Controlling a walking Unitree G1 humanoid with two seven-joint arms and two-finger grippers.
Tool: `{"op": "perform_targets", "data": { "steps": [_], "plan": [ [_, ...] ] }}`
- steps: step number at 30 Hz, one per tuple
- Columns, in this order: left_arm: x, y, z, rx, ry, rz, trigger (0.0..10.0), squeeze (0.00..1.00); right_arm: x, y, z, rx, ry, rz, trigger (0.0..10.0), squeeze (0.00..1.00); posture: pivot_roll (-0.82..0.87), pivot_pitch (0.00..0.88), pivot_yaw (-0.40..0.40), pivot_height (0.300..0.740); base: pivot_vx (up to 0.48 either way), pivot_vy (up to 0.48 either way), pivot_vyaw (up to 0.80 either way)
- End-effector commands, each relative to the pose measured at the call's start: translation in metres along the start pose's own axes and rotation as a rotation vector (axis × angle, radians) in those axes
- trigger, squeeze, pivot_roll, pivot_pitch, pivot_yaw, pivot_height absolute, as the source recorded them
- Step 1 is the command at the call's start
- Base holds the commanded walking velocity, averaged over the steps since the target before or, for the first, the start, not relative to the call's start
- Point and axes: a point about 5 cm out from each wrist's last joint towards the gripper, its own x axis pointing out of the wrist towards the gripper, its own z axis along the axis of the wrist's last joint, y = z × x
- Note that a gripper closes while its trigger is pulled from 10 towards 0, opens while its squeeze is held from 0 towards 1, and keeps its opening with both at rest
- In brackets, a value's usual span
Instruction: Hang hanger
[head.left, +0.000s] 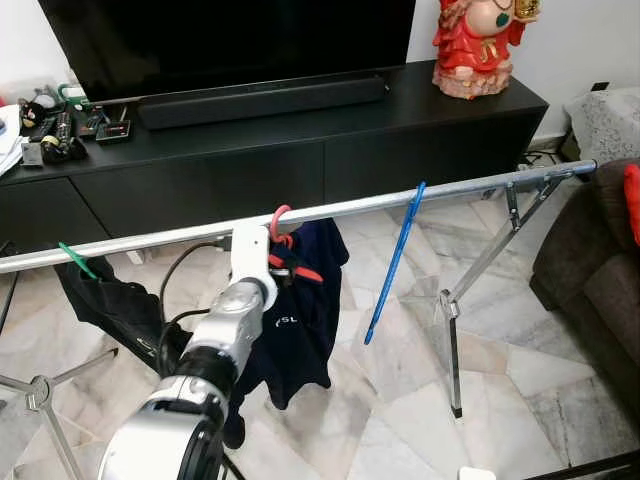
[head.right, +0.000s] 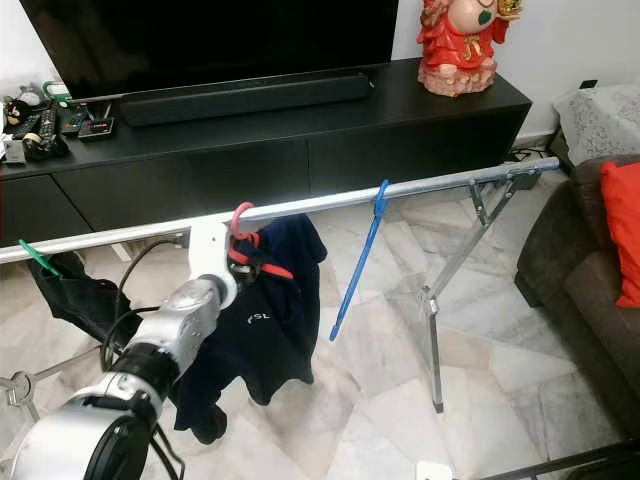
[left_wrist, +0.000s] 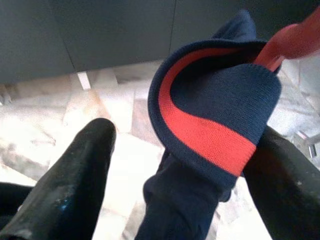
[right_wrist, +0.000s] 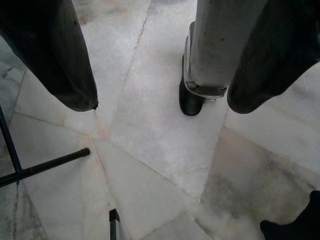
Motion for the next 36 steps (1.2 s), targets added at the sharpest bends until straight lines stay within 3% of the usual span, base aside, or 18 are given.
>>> {"op": "perform_targets", "data": {
  "steps": [1,8,17,18,19,20,23,28,30,36],
  "plan": [
    [-0.003,0.001,0.0,0.038,-0.013,-0.016,10.0,1.0,-0.001,0.0,-0.007,0.013,0.031,-0.006,10.0,0.0,0.03,0.091,0.038,0.74,0.0,0.0,0.0],
    [-0.015,-0.002,-0.014,0.084,-0.003,-0.096,10.0,1.0,0.0,0.0,-0.002,0.007,0.027,-0.001,10.0,0.0,0.04,0.079,0.039,0.74,0.0,0.0,0.0],
    [-0.052,0.019,-0.007,0.042,-0.154,-0.147,10.0,1.0,0.001,0.0,0.002,0.011,0.024,-0.002,10.0,0.0,0.05,0.067,0.044,0.74,0.0,0.0,0.0],
    [-0.058,0.023,-0.008,0.039,-0.174,-0.141,10.0,0.69,0.001,0.0,0.002,0.011,0.023,-0.001,10.0,0.0,0.06,0.066,0.043,0.74,0.0,0.0,0.0],
    [-0.058,0.023,-0.008,0.039,-0.174,-0.141,10.0,0.69,0.001,0.0,0.002,0.011,0.023,-0.001,10.0,0.0,0.06,0.066,0.043,0.74,0.0,0.0,0.0],
    [-0.064,0.029,-0.011,0.072,-0.196,-0.137,10.0,0.0,0.002,0.0,0.003,0.009,0.022,0.0,10.0,0.0,0.06,0.062,0.042,0.74,0.0,0.0,0.0],
    [-0.074,0.038,-0.017,0.125,-0.209,-0.125,10.0,0.0,0.002,-0.001,0.004,0.008,0.023,0.001,10.0,0.0,0.06,0.058,0.041,0.74,0.0,0.0,0.0],
    [-0.087,0.063,-0.03,0.179,-0.219,0.014,10.0,0.0,0.002,-0.009,0.001,0.012,0.032,-0.009,10.0,0.0,0.06,0.042,0.04,0.74,0.0,0.0,0.0],
    [-0.09,0.07,-0.037,0.127,-0.2,0.065,10.0,0.0,0.001,-0.012,0.0,0.016,0.035,-0.012,10.0,0.0,0.06,0.042,0.04,0.74,0.0,0.0,0.0],
    [-0.092,0.066,-0.033,0.126,-0.234,0.079,10.0,0.0,0.001,-0.019,-0.002,0.013,0.04,-0.017,10.0,0.0,0.07,0.036,0.036,0.74,0.0,0.0,0.0]
  ]
}}
